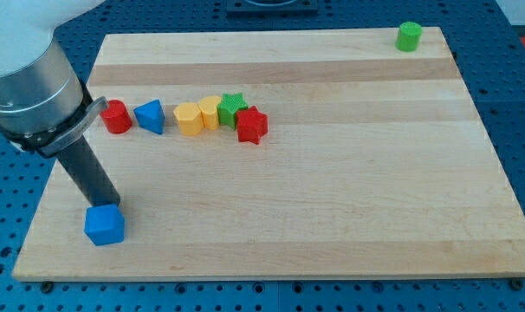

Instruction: Slide the red circle closer to the blue triangle

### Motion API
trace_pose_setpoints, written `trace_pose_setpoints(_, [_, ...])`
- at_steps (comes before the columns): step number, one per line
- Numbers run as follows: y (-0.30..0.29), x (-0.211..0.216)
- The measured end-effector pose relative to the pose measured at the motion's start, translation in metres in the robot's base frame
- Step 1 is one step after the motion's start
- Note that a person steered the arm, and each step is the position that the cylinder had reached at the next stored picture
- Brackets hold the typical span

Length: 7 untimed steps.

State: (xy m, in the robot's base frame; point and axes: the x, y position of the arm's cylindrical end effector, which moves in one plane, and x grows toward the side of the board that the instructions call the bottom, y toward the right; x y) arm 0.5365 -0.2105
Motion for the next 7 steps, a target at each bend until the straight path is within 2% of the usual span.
trace_pose_setpoints(1, [-0.012,-0.019])
trace_pose_setpoints(3, [-0.094,-0.056])
trace_pose_setpoints(4, [-0.094,-0.074])
trace_pose_setpoints(6, [-0.093,-0.148])
trace_pose_setpoints(7, [-0.075,-0.169])
